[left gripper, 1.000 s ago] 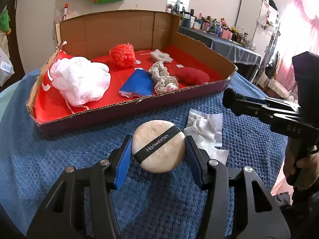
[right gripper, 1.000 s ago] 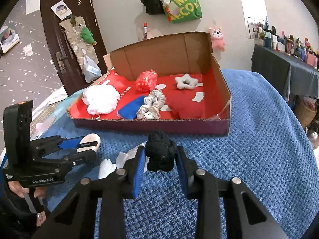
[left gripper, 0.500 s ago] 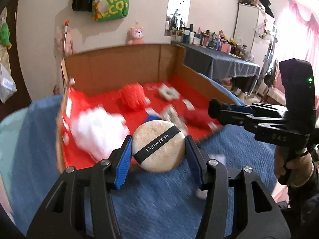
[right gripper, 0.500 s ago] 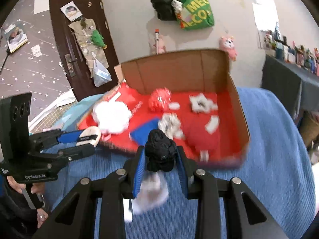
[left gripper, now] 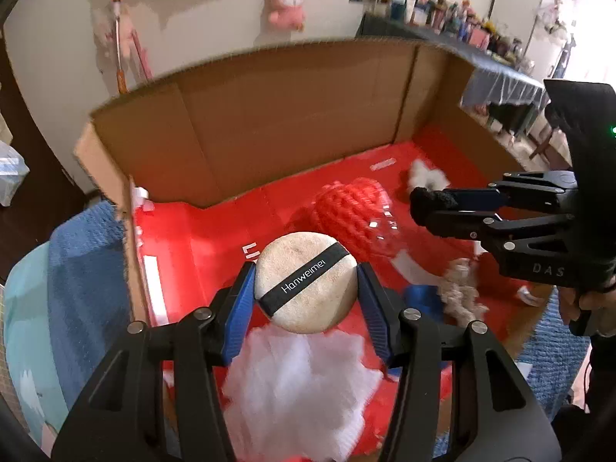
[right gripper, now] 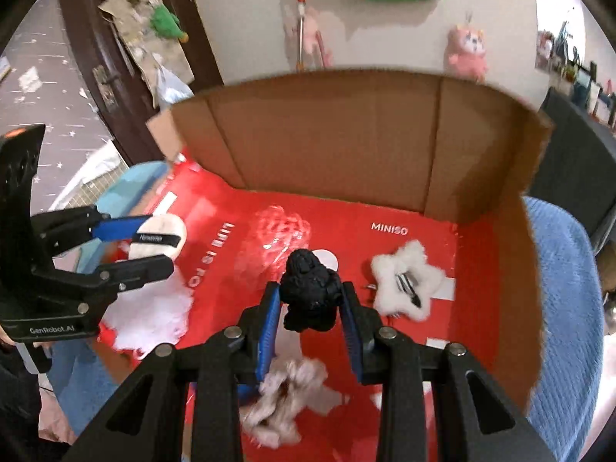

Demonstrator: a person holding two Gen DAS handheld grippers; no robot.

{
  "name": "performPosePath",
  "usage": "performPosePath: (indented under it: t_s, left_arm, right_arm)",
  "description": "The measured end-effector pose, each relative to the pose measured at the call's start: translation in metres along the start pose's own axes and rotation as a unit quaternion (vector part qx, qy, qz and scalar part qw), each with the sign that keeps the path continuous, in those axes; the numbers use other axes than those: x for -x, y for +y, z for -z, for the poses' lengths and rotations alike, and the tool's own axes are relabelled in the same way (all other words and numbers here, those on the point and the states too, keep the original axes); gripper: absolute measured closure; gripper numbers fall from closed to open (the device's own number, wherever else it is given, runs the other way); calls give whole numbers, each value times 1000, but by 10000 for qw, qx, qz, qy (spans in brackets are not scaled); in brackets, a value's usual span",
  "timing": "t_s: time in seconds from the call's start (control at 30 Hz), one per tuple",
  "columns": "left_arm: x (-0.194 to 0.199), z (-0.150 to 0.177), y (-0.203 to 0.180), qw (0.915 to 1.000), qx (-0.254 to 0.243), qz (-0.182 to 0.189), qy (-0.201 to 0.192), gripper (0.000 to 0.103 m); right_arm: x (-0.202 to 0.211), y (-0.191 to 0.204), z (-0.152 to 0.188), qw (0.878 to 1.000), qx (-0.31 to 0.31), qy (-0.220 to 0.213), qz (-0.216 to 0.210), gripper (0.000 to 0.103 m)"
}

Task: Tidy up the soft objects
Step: 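Carry the powder puff with the left tool while the right tool carries the black ball into the box, then open the left tool releasing the puff while the right tool releases the black ball in the box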

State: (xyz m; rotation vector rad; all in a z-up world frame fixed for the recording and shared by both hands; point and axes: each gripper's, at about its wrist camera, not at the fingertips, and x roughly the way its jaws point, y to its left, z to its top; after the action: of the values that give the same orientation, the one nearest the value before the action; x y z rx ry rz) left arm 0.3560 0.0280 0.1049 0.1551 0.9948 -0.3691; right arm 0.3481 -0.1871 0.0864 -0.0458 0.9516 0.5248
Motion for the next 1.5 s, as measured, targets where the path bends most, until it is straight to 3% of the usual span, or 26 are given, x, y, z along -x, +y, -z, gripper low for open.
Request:
performPosePath:
  t_s: [0.23,0.6,1.5]
  left_arm:
    - [-34,-8,12,9987,9,-70,509,53]
    - [-57,-9,16,9961,21,-139,869,53]
    - [-67,-6,16,9953,82,-209,946,47]
  right_arm:
    - [-34,-12,-13,9986,-159,491,100,69]
    - [-52,-18,-19,9964,-211,804,167,68]
    - [-67,-15,-18,9951,-214,946,176,62]
